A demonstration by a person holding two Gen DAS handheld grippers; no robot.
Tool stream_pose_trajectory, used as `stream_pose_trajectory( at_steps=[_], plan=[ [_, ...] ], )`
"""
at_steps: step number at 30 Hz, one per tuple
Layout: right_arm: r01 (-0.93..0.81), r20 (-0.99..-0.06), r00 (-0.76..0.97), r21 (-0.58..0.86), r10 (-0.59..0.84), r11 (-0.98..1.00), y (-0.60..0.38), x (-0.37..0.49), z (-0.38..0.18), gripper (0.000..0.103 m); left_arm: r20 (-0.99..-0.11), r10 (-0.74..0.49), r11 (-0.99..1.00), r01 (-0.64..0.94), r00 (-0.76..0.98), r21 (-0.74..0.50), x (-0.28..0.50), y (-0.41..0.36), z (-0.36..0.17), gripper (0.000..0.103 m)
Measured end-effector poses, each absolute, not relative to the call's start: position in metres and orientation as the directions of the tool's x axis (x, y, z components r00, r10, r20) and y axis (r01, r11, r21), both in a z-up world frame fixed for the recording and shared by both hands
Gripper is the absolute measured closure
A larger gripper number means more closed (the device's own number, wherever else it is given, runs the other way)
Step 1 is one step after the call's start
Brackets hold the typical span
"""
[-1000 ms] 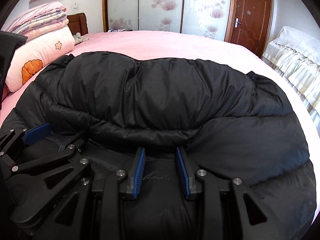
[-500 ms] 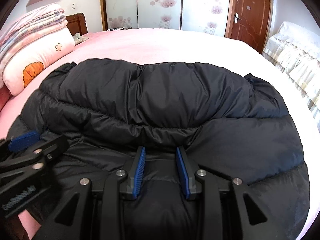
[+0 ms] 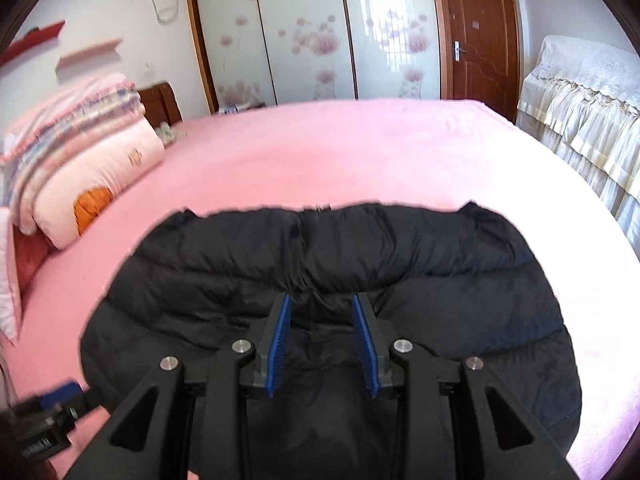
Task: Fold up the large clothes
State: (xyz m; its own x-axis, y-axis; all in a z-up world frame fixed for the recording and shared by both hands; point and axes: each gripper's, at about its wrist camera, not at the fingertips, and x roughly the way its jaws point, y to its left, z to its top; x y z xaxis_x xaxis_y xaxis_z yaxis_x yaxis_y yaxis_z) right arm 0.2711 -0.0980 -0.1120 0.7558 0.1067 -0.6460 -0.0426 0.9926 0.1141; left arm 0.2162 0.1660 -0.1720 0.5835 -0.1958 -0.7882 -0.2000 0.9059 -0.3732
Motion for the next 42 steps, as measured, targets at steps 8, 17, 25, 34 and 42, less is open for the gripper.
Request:
stream_pose_trajectory(
  at_steps=[8,17,25,34,42],
  plan=[
    [-0.089,-0.599,0.79,0.1,0.131,0.991,-0.078,0.261,-0.094,0.071,-0.6,-0.518,0.664,-0.156,0.61,-0.732,0.213,0.205,-0.23,0.036],
    [-0.124,-0.62,0.771,0.074,0.143,0.99,-0.064,0.267,-0.113,0.071,-0.403,-0.646,0.424,-0.135,0.648,-0.896,0.247,0.209,-0.278,0.031],
    [-0.086,-0.649,0.752,0.075,0.114,0.994,-0.069,0.283,-0.138,0.071,-0.332,-0.677,0.386,-0.066,0.657,-0.92,0.277,0.202,-0.287,0.025],
    [-0.051,-0.672,0.737,0.057,0.076,0.997,-0.064,0.297,-0.169,0.081,-0.313,-0.678,0.364,-0.067,0.665,-0.929,0.297,0.197,-0.295,0.017],
    [-0.05,-0.678,0.73,0.07,0.084,0.996,-0.065,0.297,-0.184,0.081,-0.345,-0.645,0.398,-0.085,0.682,-0.913,0.32,0.186,-0.294,0.018]
  ],
)
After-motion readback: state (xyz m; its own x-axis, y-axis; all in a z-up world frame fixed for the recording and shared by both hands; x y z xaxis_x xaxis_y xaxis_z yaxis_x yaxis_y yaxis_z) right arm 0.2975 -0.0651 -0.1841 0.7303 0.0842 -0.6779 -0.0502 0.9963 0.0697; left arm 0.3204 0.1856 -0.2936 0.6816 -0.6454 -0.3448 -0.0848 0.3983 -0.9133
